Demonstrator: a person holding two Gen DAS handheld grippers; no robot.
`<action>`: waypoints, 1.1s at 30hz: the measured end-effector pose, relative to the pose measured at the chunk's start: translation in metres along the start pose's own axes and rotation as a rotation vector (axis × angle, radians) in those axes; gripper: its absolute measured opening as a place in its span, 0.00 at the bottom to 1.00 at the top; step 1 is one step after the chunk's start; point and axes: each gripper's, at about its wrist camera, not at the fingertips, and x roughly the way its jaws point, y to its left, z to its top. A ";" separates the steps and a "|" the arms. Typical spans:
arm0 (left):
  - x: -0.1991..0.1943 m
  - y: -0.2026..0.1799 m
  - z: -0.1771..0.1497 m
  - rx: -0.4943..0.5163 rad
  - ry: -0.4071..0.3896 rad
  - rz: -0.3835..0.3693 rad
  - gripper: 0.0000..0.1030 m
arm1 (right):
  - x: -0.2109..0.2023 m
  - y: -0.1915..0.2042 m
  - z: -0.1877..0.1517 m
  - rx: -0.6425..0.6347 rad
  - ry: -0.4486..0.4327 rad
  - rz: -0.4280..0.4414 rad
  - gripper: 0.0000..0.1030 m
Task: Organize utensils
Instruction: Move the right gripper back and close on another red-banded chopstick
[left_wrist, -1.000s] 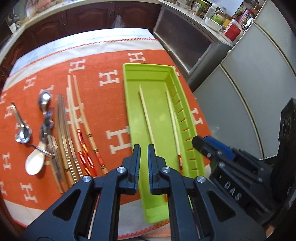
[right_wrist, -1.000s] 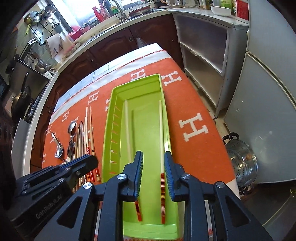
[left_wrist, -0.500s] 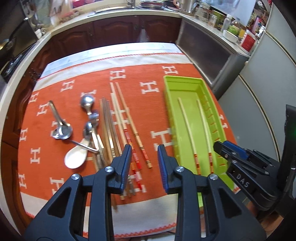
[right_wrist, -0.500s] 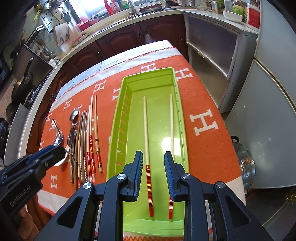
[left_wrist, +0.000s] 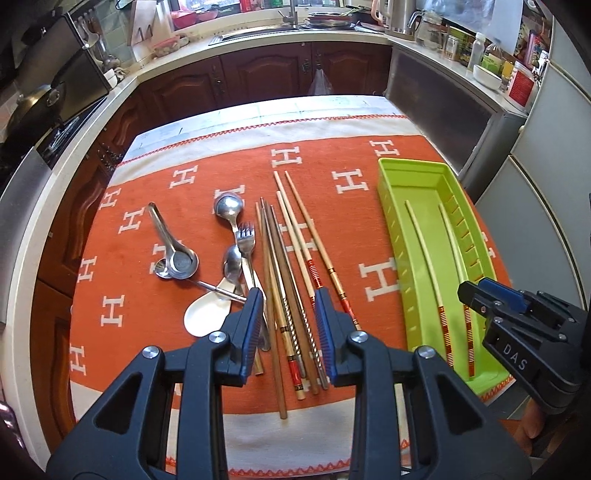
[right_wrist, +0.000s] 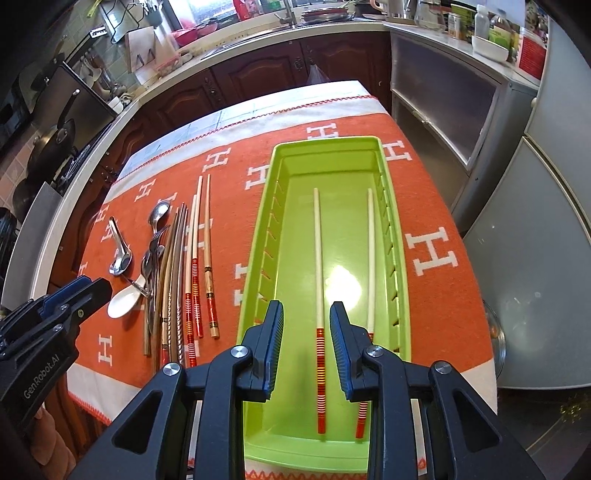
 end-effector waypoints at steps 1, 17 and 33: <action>0.000 0.002 0.000 -0.003 0.000 0.002 0.25 | 0.000 0.000 0.001 -0.004 0.000 0.000 0.25; 0.005 0.028 0.006 -0.061 -0.005 0.023 0.25 | -0.011 0.044 0.030 -0.143 -0.082 -0.006 0.25; 0.034 0.087 0.008 -0.191 0.026 0.022 0.25 | 0.046 0.095 0.083 -0.223 0.035 0.137 0.25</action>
